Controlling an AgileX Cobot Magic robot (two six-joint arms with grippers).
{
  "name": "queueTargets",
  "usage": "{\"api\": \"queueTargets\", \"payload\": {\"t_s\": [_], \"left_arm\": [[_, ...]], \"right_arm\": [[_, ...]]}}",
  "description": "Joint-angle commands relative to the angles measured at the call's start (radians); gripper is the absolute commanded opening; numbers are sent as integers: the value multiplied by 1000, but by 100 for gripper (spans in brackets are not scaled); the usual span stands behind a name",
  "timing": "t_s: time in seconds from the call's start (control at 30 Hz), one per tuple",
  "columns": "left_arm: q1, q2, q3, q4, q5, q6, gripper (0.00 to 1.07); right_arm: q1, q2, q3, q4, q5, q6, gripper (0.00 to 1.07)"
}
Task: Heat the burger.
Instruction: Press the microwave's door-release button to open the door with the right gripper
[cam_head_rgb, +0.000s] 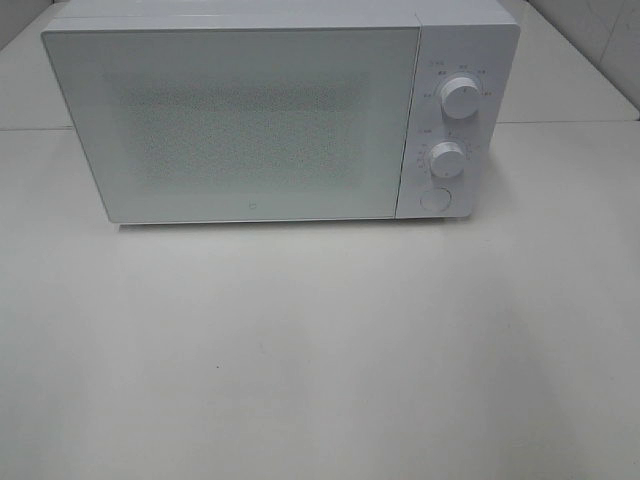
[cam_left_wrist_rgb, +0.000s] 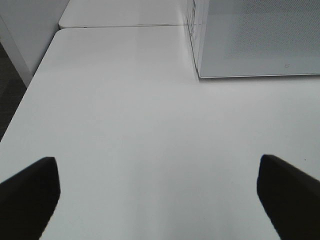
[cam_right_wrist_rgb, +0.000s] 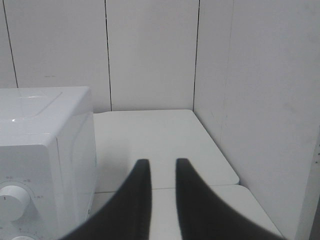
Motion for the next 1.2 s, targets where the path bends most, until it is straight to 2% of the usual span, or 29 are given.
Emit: {"api": "queueTargets", "payload": {"t_s": [0.03,0.23,0.3,0.4,0.57,0.73,0.8,0.83,0.87,0.9,0.93,0.97,1.03,1.07,1.2], "left_arm": [[2,-15,0,-2,-1,-1,104],[2,-15,0,-2,-1,-1,104],[2,-15,0,-2,-1,-1,104],[2,-15,0,-2,-1,-1,104],[2,-15,0,-2,-1,-1,104],[2,-15,0,-2,-1,-1,104],[2,-15,0,-2,-1,-1,104],[2,-15,0,-2,-1,-1,104],[2,-15,0,-2,-1,-1,104],[2,-15,0,-2,-1,-1,104],[2,-15,0,-2,-1,-1,104],[2,-15,0,-2,-1,-1,104],[2,-15,0,-2,-1,-1,104],[2,-15,0,-2,-1,-1,104],[2,-15,0,-2,-1,-1,104]], "right_arm": [[-7,31,6,-7,-61,4,0],[-7,172,23,-60,-207,21,0],[-6,276,52,-116,-332,36,0],[-6,343,62,-117,-417,59,0],[-6,430,64,-129,-461,101,0],[1,539,64,-192,-503,181,0],[58,606,64,-174,-565,181,0],[58,606,64,-174,-565,181,0],[113,651,64,-136,-602,169,0],[113,651,64,-136,-602,169,0],[140,676,64,-111,-621,164,0],[212,724,64,-48,-652,159,0],[237,742,61,-21,-660,159,0],[292,781,55,29,-674,165,0],[359,834,35,95,-680,174,0]]}}
